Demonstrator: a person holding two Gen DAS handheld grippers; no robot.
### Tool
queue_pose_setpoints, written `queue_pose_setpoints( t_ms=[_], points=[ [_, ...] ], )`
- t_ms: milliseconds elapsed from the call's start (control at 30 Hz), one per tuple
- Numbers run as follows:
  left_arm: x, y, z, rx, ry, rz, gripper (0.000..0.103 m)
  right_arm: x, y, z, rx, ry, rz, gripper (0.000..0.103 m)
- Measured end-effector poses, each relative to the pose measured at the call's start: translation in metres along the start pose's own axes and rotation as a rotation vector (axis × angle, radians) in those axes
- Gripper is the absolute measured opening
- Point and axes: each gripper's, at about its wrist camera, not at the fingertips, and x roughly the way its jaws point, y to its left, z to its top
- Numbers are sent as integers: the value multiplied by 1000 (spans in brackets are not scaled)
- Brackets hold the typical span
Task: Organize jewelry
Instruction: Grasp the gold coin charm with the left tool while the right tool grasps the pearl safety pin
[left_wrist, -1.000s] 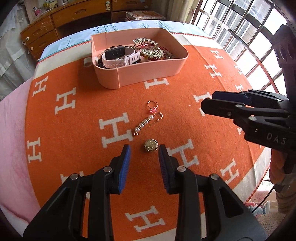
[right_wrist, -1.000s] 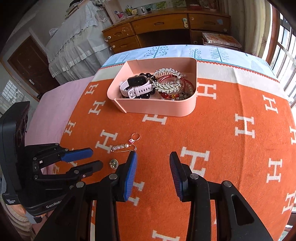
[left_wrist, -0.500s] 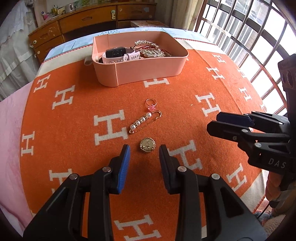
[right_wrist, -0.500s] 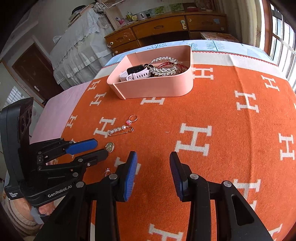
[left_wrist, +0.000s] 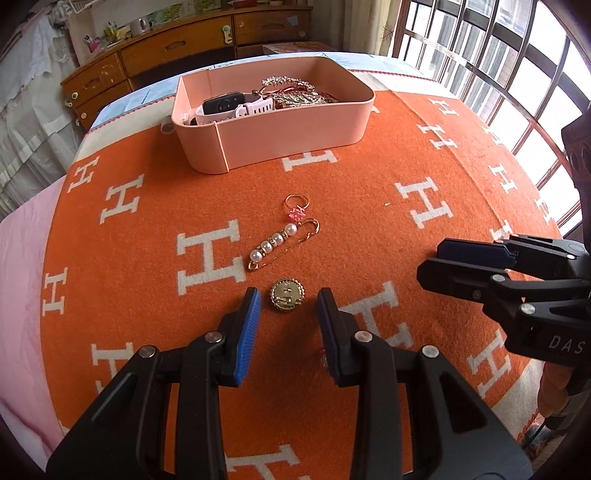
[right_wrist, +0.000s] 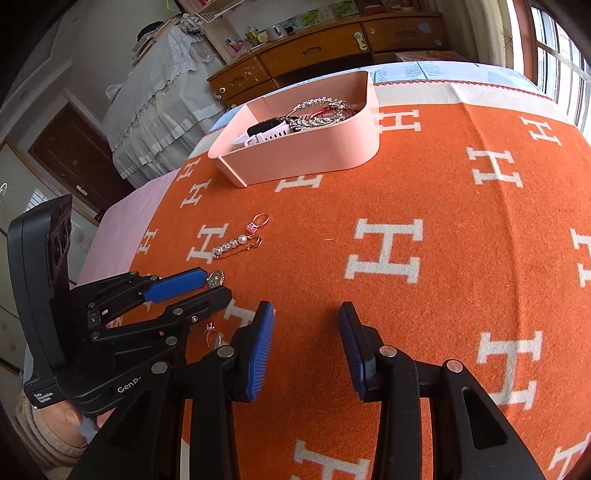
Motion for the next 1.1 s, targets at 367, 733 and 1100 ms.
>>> queue_pose_setpoints(
  t_ms=[367, 733, 1100],
  points=[
    [-5, 9, -8, -86, -32, -17, 16, 5, 5, 3, -7, 6, 14, 39],
    [-29, 38, -36, -168, -57, 73, 16, 40, 52, 24, -57, 78, 48, 39],
    [-39, 80, -54, -288, -78, 20, 16, 78, 97, 58, -94, 82, -72, 39]
  ],
)
